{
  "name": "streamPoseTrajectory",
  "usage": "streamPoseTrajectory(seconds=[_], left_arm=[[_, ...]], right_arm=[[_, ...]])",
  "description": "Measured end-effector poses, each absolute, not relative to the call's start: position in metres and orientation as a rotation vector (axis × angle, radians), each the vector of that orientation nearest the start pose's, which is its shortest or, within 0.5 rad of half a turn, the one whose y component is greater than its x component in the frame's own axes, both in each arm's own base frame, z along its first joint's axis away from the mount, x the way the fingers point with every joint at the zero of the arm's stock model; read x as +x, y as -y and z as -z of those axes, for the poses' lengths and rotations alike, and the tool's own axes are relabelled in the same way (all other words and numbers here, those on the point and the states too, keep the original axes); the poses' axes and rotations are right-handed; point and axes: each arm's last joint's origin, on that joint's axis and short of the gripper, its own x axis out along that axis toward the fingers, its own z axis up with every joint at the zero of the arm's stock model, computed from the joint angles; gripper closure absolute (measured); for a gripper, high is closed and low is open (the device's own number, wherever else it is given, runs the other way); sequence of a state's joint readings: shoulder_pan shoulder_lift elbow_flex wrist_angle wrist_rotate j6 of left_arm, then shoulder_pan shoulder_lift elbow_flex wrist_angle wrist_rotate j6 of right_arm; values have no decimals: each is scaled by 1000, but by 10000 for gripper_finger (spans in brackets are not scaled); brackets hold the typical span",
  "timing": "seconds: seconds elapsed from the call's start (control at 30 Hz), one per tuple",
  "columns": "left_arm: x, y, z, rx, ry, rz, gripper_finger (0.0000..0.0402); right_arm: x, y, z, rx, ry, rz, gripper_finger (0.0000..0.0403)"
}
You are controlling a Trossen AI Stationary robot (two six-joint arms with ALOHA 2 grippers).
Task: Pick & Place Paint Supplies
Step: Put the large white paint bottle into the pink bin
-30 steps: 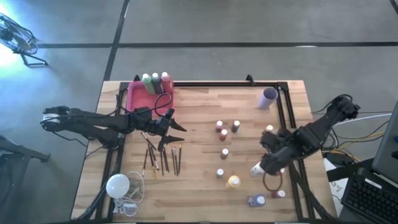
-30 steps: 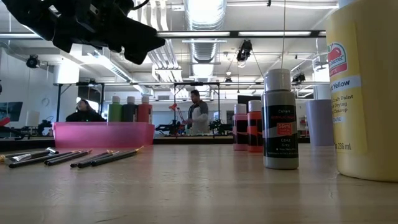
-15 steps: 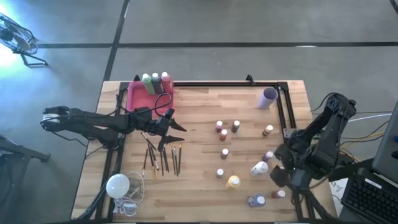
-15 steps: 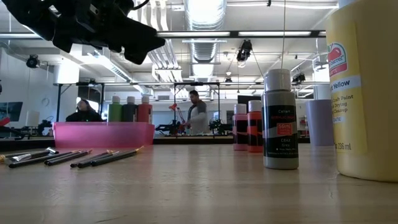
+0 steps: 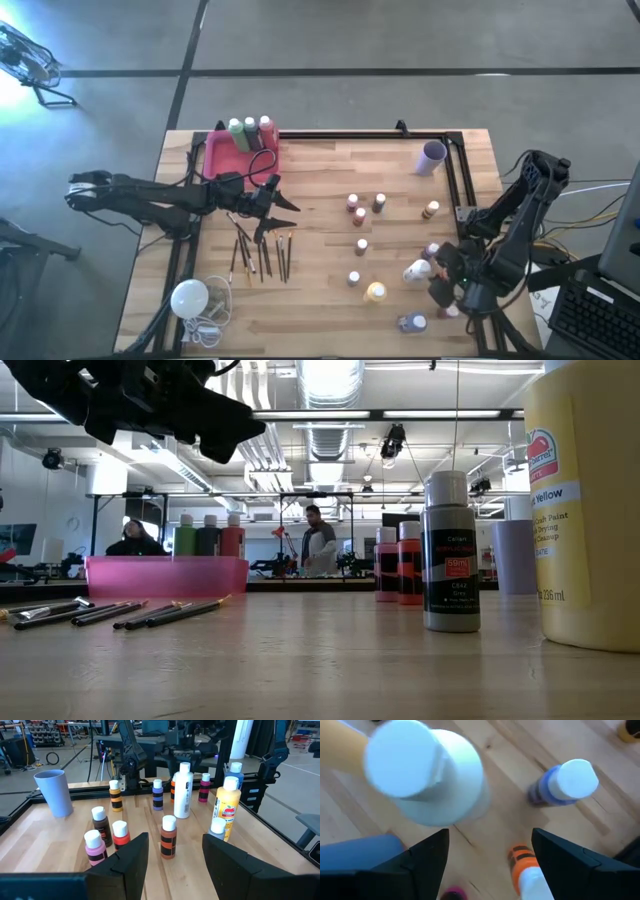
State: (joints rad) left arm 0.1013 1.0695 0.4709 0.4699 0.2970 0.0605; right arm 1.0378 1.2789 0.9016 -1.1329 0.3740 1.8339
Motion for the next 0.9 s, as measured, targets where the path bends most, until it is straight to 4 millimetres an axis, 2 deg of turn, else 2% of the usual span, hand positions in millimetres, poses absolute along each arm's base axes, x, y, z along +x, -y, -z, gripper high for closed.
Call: streamPoseTrajectory(seconds=[0.23, 0.43, 0.9], left_arm=[[224, -14, -234, 51, -118, 200, 209], [224, -14, -234, 51, -119, 200, 209], [224, -14, -234, 51, -119, 200, 209]], right_arm=[[115, -175, -214, 675, -1081, 483, 144], [118, -173, -213, 625, -1005, 463, 147], [121, -164, -204, 591, -957, 510, 72]])
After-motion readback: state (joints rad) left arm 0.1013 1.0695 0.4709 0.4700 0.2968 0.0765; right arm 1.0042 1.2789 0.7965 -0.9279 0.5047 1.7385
